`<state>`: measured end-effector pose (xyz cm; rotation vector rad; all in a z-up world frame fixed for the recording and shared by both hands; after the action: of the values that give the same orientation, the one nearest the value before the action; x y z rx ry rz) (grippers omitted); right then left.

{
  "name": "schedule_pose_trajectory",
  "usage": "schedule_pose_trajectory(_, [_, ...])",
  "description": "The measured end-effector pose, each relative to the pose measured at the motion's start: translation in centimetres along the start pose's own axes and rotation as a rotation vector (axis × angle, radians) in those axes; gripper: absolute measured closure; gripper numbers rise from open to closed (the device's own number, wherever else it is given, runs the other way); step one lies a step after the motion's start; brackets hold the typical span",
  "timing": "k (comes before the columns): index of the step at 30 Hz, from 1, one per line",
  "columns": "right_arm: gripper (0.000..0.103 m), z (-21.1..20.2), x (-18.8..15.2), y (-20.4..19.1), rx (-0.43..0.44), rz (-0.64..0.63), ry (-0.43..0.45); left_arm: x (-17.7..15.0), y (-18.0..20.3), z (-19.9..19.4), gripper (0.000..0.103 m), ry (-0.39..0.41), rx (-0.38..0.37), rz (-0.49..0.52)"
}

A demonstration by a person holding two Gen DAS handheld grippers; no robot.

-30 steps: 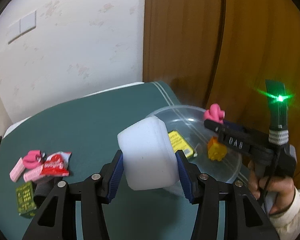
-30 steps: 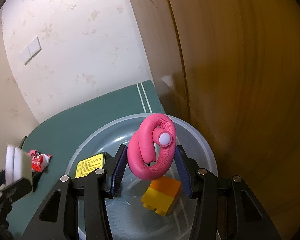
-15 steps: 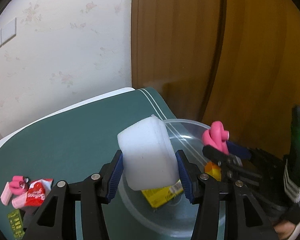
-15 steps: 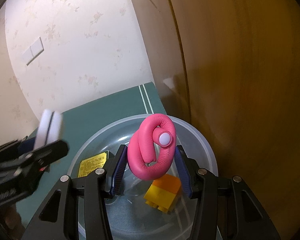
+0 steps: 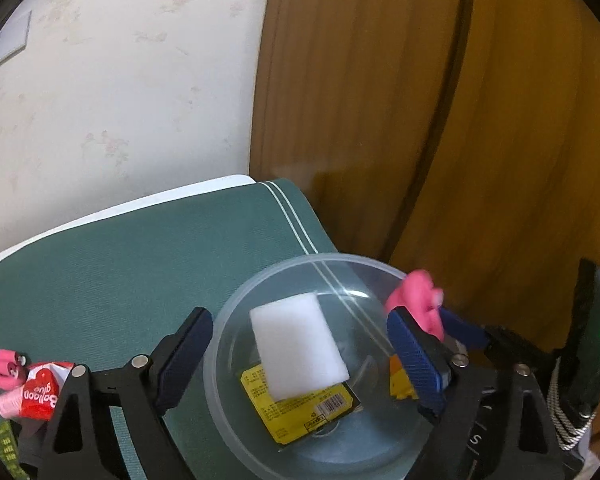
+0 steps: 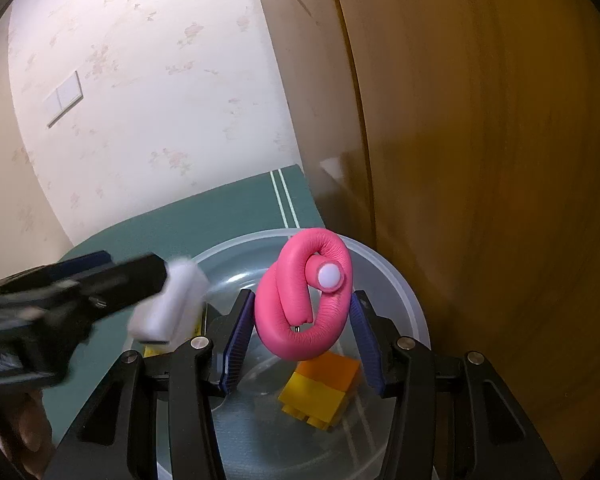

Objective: Organize objects

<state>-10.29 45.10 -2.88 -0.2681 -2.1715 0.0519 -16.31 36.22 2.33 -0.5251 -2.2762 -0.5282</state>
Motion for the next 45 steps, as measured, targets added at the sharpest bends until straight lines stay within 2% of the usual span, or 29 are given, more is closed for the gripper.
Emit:
schedule_pose_trajectory(3, [0.041,0.1,0.1,-0.2,0.024,0.006,0.008,0.1,-0.7,-0.4,0.011,0.005,0.004,-0.017])
schedule_pose_trajectory(6, [0.039,-0.1,0.3,-0.7,0.042,-0.004,0.027,0.2,-1.5,-0.8,0.011,0.014,0.022,-0.026])
schedule_pose_trajectory(12, [0.039,0.0,0.5,-0.6,0.046,0.000,0.041,-0.5,-2.8,-1.5,0.009,0.022,0.101,-0.013])
schedule_pose_trajectory(19, [0.039,-0.1,0.4,0.4,0.029,0.030,0.042,-1.4,-4.0,-2.3,0.006,0.024,0.133,0.003])
schedule_pose_trajectory(23, [0.039,-0.3,0.4,0.6,0.028,0.038,0.042,-2.4,-4.1,-1.7,0.003,-0.009,0.126,0.025])
schedule_pose_trajectory(28, [0.039,-0.2,0.3,0.6,0.028,0.037,0.039,-3.5,-4.8,-0.3,0.003,-0.042,0.169,0.051])
schedule_pose_trajectory(35, [0.039,-0.2,0.3,0.5,0.028,0.040,0.045,-2.6,-6.8,1.6,0.003,-0.038,0.248,0.013])
schedule_pose_trajectory(45, [0.039,0.0,0.2,0.2,0.034,0.027,0.041,-2.2,-7.5,1.2,0.003,-0.022,0.267,0.011])
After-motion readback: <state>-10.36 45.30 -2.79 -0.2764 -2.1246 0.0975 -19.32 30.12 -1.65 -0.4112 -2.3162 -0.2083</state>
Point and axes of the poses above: each gripper's, at about its wrist camera, not at the fingertips, and z roughly the way its jaws point, y to its right, x to its top, the point moved 10 cm from there along z, roughly the way its jaws point, and after that the axes turned 5 degrees about -z, right-handed, at the moved point
